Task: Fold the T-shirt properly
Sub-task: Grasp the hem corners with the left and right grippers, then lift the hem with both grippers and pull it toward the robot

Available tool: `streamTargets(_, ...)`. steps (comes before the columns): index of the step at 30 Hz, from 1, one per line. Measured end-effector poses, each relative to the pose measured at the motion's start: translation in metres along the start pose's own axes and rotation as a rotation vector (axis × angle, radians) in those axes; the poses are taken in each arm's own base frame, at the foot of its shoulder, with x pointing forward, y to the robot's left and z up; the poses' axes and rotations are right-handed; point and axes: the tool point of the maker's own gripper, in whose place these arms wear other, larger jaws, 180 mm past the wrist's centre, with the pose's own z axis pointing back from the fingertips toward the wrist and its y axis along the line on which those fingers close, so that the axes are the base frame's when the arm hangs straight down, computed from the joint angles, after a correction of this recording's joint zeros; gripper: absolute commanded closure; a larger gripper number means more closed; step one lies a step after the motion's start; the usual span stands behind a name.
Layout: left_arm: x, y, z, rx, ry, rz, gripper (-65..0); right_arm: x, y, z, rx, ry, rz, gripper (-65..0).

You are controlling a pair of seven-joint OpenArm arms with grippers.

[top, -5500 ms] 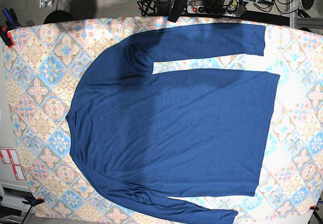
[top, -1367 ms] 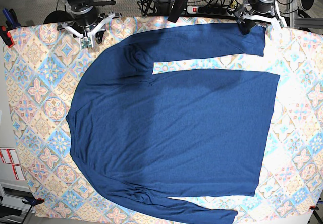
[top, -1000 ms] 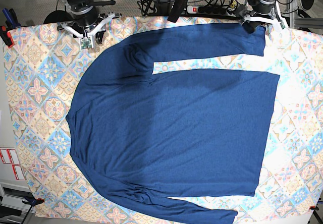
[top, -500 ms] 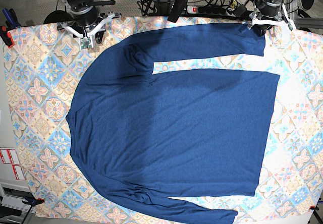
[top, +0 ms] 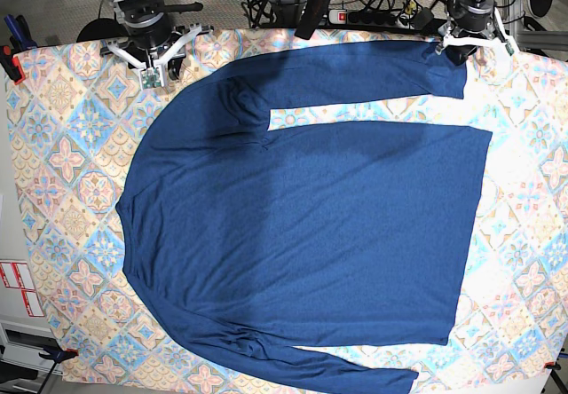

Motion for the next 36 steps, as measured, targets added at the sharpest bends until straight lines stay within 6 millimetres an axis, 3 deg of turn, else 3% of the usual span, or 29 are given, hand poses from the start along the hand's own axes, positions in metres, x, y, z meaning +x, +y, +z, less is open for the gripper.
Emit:
streamTargets(3,-0.007,-0.015,-0.002,-0.086,0.056,-0.028,0.0,0.0,0.001,0.0,0.003,0.0,-0.001,-13.9)
streamTargets(7,-0.016,-0.032,-0.001,-0.161,0.096,-0.041,0.0,0.001,0.004,-0.001,0.008,-0.004,-0.005,-13.9)
streamTargets(13,-0.018,-0.03,0.0,-0.158,0.104,-0.043,0.0,0.002,0.011,0.0,0.026,-0.006,-0.002,-14.5)
streamTargets(16,-0.016,-0.028,0.0,-0.152,0.102,-0.041,0.0,0.007,0.022,-0.001,0.074,-0.017,-0.105,-19.8)
streamTargets(21,-0.01,-0.019,0.001,-0.125,0.085,-0.03,0.0,0.039,0.028,-0.008,0.187,-0.086,-0.369,-25.1)
streamTargets(24,-0.01,-0.02,0.001,-0.126,0.086,-0.03,0.0,0.064,0.019,-0.014,0.232,-0.136,-0.511,-25.1)
streamTargets(28,-0.01,-0.02,0.001,-0.129,0.087,-0.031,0.0,0.078,-0.003,-0.028,0.243,-0.095,-0.586,-25.0)
streamTargets(31,-0.011,-0.02,0.001,-0.129,0.087,-0.03,0.0,0.076,-0.018,-0.037,0.233,-0.066,-0.643,-24.8)
streamTargets(36,-0.01,-0.02,0.001,-0.129,0.086,-0.031,0.0,0.044,-0.025,-0.046,0.206,0.024,-0.701,-24.8)
